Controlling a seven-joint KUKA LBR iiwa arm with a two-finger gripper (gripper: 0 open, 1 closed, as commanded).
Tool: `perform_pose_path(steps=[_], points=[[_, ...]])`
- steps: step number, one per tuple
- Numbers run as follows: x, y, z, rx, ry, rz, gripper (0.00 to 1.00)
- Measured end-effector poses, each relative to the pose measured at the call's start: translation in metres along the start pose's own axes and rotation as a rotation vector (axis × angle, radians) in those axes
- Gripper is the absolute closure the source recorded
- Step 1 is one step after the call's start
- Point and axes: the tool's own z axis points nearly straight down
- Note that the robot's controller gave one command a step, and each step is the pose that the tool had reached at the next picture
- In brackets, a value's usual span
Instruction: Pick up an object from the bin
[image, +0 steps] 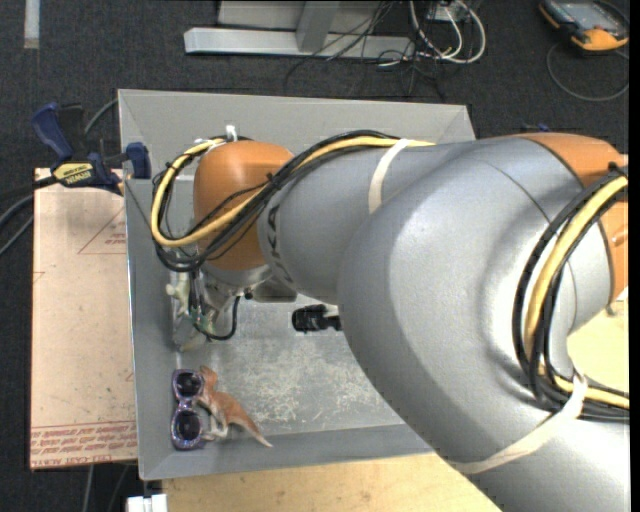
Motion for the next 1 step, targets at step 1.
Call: perform_pose_path(steps=[1], points=[[-0.0009, -0.0009, -0.0117, 0.000, -0.004, 0.001, 1.00]])
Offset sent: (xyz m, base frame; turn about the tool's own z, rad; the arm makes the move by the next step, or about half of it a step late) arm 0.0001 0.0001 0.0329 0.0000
